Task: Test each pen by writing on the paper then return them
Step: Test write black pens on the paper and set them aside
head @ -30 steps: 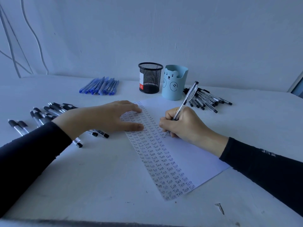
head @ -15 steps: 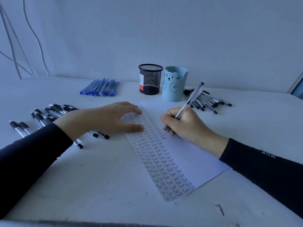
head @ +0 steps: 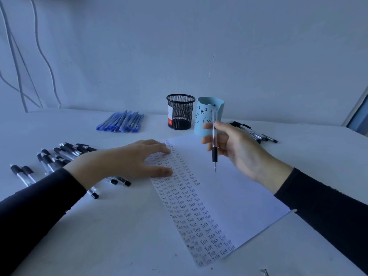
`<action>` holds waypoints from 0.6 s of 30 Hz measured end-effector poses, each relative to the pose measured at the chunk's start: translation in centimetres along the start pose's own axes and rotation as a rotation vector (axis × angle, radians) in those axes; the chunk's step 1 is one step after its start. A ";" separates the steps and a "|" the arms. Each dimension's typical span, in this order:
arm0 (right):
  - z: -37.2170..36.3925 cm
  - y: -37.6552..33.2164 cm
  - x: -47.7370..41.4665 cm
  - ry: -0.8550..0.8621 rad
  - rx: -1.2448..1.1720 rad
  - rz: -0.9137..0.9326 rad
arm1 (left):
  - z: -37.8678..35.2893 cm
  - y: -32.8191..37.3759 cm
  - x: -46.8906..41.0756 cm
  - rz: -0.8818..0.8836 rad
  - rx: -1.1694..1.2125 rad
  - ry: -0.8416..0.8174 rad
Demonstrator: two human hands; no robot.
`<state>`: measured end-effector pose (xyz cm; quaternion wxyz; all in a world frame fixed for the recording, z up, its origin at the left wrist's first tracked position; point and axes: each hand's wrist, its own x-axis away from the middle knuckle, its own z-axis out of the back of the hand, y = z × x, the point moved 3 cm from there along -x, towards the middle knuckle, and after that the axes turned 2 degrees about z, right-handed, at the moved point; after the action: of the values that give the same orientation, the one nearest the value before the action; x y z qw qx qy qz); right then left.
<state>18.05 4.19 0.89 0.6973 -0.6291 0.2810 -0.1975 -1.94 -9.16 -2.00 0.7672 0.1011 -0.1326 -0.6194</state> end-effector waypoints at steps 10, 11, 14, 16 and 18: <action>3.5 -0.9 -1.8 0.197 -0.108 0.133 | 0.0 -0.1 0.0 -0.011 0.006 -0.002; 4.6 -1.3 -2.0 0.263 -0.083 0.183 | 0.0 -0.1 0.0 -0.014 0.004 0.000; 8.6 -1.9 -2.1 0.460 0.199 0.300 | -0.1 0.0 0.0 -0.019 0.000 -0.001; 10.8 -1.0 -2.2 0.532 0.399 0.290 | -0.1 -0.1 -0.1 -0.020 0.003 -0.007; 11.9 0.2 -2.3 0.538 0.549 0.248 | 0.0 -0.3 -0.1 -0.017 0.006 -0.011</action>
<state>23.85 14.79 1.59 0.7594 -0.3067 0.4640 -0.3375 -2.19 -9.17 -2.13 0.7609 0.1011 -0.1380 -0.6259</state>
